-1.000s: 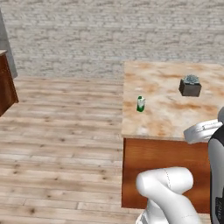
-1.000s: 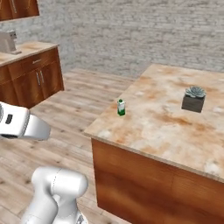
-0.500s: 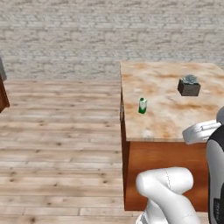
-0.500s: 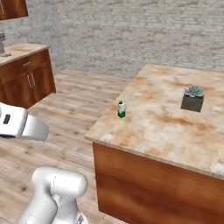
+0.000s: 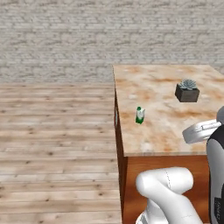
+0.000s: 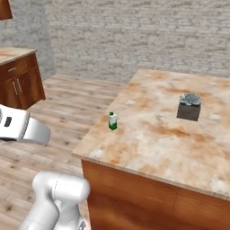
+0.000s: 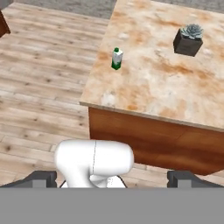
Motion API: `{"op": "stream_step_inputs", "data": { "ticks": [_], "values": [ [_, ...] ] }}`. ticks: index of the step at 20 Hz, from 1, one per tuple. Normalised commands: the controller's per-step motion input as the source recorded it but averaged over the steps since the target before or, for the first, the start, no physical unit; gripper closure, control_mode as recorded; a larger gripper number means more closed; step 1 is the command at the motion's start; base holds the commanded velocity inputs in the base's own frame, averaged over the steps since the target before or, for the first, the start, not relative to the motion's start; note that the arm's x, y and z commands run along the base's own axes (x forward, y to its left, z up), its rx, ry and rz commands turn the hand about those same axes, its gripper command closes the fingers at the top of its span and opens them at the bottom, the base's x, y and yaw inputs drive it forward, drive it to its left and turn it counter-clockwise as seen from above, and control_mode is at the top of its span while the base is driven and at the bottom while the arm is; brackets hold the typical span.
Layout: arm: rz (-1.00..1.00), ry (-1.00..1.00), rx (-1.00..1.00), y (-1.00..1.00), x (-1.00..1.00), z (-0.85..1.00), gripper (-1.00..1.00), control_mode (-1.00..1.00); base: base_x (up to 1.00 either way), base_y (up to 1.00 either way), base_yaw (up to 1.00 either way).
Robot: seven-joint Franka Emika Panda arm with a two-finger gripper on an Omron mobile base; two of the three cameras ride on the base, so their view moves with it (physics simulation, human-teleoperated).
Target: Pick the milk, bottled water, water bottle from the counter and place them in the open cabinet.
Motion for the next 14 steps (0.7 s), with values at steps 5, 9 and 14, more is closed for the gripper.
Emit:
{"op": "stream_step_inputs", "data": {
  "ticks": [5, 9, 14],
  "values": [
    [0.0, 0.0, 0.0, 0.0, 0.0, 0.0, -1.0, 1.0, 0.42, 0.0, -0.12],
    [0.0, 0.0, 0.0, 0.0, 0.0, 0.0, -1.0, 1.0, 0.35, 0.03, -0.12],
    [0.0, 0.0, 0.0, 0.0, 0.0, 0.0, -1.0, 1.0, 0.37, 0.13, -0.11]
  ]
}}
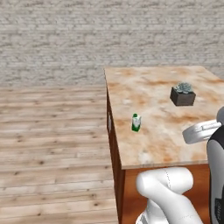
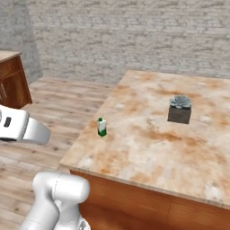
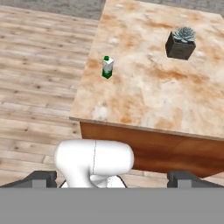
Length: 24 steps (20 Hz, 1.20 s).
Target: Pick the milk, bottled water, water bottle from the counter and place them in the open cabinet.
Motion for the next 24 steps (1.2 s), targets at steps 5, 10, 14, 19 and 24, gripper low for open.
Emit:
{"op": "stream_step_inputs", "data": {
  "ticks": [5, 10, 14, 19, 24],
  "values": [
    [0.0, 0.0, 0.0, 0.0, 0.0, 0.0, -1.0, 1.0, 0.38, 0.19, -0.11],
    [0.0, 0.0, 0.0, 0.0, 0.0, 0.0, -1.0, 1.0, 0.18, 0.02, -0.09],
    [0.0, 0.0, 0.0, 0.0, 0.0, 0.0, -1.0, 1.0, 0.04, 0.0, -0.05],
    [-0.03, 0.05, -0.02, 0.0, 0.02, -0.02, -1.0, -1.0, 0.0, 0.0, -0.01],
    [0.0, 0.05, 0.0, 0.0, 0.0, -0.01, -1.0, -1.0, 0.0, 0.0, 0.0]
  ]
}}
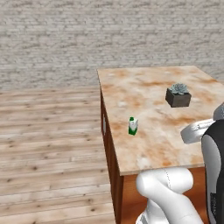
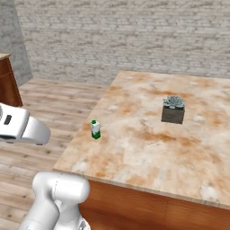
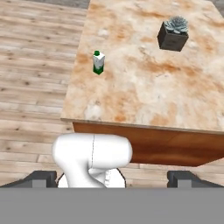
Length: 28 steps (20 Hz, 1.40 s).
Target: Pick the milk, bottled water, water bottle from the counter and place them in the open cabinet.
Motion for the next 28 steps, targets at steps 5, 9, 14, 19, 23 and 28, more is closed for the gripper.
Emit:
{"op": "stream_step_inputs", "data": {
  "ticks": [5, 9, 14, 19, 23, 28],
  "values": [
    [0.0, 0.02, 0.0, 0.0, 0.0, -0.11, -1.0, -1.0, 0.0, 0.0, 0.0],
    [0.0, 0.0, 0.0, 0.0, 0.08, -0.23, -1.0, -1.0, 0.0, 0.0, 0.0],
    [0.0, 0.0, 0.0, 0.0, 0.17, -0.2, -1.0, -1.0, 0.0, 0.0, 0.0],
    [0.0, 0.0, 0.03, 0.0, 0.36, -0.02, -1.0, -1.0, 0.0, 0.0, 0.0],
    [0.0, 0.0, 0.1, 0.0, 0.28, 0.0, -1.0, -1.0, 0.0, 0.0, 0.0],
    [0.0, 0.01, 0.08, 0.0, 0.19, -0.04, -1.0, -1.0, 0.0, 0.0, 0.0]
  ]
}}
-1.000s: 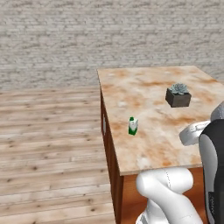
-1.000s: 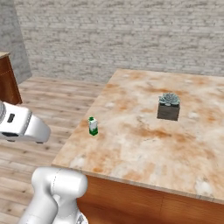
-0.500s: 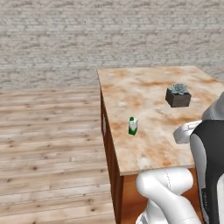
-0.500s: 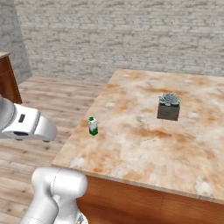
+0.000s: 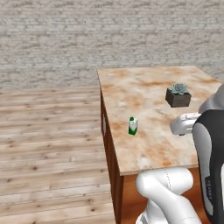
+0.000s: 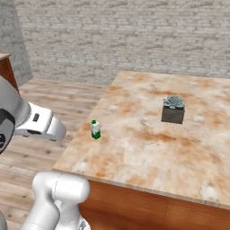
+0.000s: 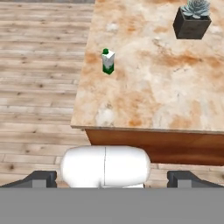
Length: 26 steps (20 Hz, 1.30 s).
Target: Pick the milk, bottled water, water bottle from the counter and place them in the open cabinet.
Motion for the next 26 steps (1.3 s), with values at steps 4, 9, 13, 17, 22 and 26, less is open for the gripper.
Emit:
{"op": "stream_step_inputs", "data": {
  "ticks": [4, 9, 13, 17, 22, 26],
  "values": [
    [0.0, 0.03, 0.03, 0.0, 0.27, -0.1, -1.0, -1.0, 0.0, 0.0, 0.0],
    [0.0, 0.01, 0.0, 0.0, 0.36, -0.23, -1.0, -1.0, 0.0, 0.0, 0.0],
    [0.0, 0.0, 0.0, 0.0, 0.27, -0.29, -1.0, -1.0, 0.0, 0.0, 0.0],
    [0.0, 0.0, 0.0, 0.0, 0.25, -0.26, -1.0, -1.0, 0.0, 0.0, 0.0],
    [0.02, 0.02, 0.0, 0.0, 0.49, -0.16, -1.0, -1.0, 0.0, 0.0, 0.0],
    [0.05, 0.0, 0.0, 0.0, 0.44, -0.16, -1.0, -1.0, 0.0, 0.0, 0.0]
  ]
}}
